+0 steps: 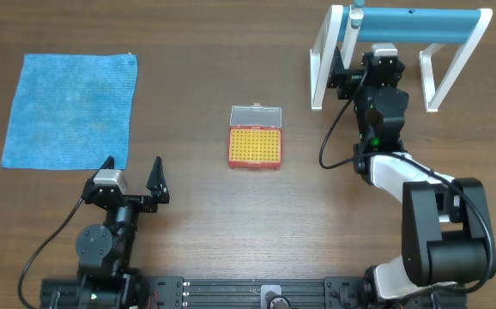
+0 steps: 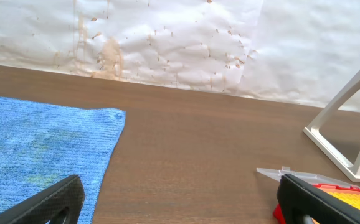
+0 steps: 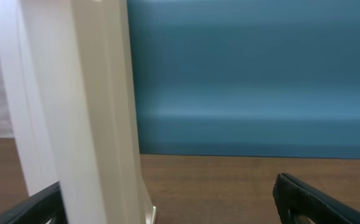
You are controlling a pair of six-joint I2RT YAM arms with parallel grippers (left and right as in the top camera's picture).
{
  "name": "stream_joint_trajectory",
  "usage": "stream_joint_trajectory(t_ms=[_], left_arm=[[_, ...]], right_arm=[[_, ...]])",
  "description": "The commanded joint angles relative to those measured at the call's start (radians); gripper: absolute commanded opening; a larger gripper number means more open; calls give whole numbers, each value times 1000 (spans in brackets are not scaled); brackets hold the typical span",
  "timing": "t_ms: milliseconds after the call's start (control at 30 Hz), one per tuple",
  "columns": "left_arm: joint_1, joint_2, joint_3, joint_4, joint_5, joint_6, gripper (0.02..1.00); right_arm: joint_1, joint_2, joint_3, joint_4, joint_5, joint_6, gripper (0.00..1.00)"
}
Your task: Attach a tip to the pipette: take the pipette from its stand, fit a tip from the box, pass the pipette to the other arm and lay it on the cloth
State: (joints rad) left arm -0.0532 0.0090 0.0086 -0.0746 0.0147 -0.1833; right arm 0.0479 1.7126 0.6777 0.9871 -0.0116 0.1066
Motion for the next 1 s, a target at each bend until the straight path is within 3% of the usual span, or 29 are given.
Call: stream_joint_trajectory(t_ms=[33,267,300,333,367,467,1000], left_arm=[[2,-5,-3,-4,-14,9,996],[2,-5,-3,-4,-14,9,998],[2,-5,-3,-4,-14,9,998],[2,-5,-3,-4,-14,9,996],[2,-5,-3,-4,-14,9,998],[2,-5,-3,-4,-14,9,998],[2,-5,-3,-4,-14,9,996]], right_arm=[[2,21,27,6,1,-15,974],[-9,31,27,7,0,-14,978],[-9,31,27,10,0,-14,899],[-9,31,27,18,-1,-14,325],[-8,31,27,25,-2,-14,115],[-7,31,27,64,-80,-14,82],[-7,-159,-93,50,-79,-14,80]])
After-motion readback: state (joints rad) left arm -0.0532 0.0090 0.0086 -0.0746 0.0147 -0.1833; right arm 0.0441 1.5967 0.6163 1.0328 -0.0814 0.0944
